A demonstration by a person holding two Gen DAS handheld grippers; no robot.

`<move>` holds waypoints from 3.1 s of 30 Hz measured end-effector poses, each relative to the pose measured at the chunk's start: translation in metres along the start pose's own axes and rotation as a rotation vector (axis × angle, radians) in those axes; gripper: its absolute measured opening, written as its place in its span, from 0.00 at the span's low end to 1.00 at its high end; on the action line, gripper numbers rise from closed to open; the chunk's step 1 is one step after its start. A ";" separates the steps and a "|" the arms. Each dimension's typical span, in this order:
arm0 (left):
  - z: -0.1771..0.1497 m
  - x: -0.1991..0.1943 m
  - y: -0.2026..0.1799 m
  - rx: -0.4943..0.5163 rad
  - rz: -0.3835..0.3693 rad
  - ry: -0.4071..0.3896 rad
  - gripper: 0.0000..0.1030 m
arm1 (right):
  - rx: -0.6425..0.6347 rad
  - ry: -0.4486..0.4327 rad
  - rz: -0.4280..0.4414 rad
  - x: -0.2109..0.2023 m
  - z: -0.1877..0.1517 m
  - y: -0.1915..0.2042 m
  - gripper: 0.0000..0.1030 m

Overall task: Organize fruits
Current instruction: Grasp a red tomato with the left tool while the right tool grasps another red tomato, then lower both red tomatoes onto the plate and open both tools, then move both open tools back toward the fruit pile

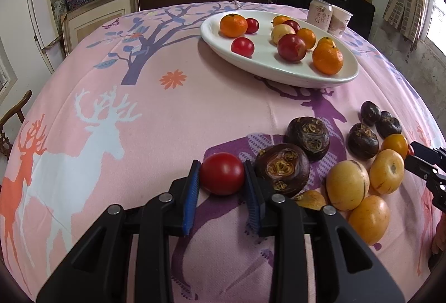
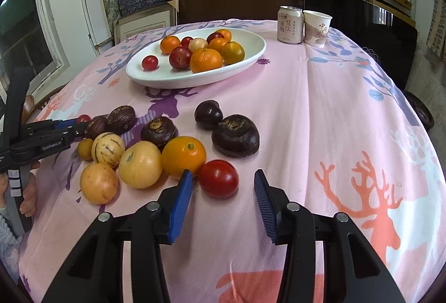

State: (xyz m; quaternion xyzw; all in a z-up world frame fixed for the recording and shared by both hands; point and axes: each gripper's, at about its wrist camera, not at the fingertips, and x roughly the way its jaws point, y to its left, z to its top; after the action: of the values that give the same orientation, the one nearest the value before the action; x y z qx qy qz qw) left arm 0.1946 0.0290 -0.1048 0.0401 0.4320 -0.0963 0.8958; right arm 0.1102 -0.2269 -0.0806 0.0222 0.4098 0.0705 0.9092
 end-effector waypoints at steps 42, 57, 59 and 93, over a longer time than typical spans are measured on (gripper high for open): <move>0.112 0.004 -0.039 -0.032 -0.101 -0.111 0.29 | 0.007 -0.096 0.152 0.030 0.126 0.028 0.29; 0.118 0.045 -0.047 0.019 -0.077 -0.072 0.54 | -0.033 -0.058 0.116 0.069 0.122 0.035 0.44; 0.118 0.043 -0.045 0.009 -0.083 -0.076 0.57 | -0.018 -0.075 0.126 0.064 0.123 0.031 0.44; 0.004 -0.009 -0.025 0.013 0.037 -0.015 0.84 | 0.408 -0.223 0.127 -0.009 0.055 -0.056 0.84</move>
State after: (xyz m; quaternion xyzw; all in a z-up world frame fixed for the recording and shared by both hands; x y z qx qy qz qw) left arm 0.1873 0.0048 -0.0948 0.0533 0.4236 -0.0830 0.9005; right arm 0.1515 -0.2832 -0.0429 0.2386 0.3106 0.0406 0.9192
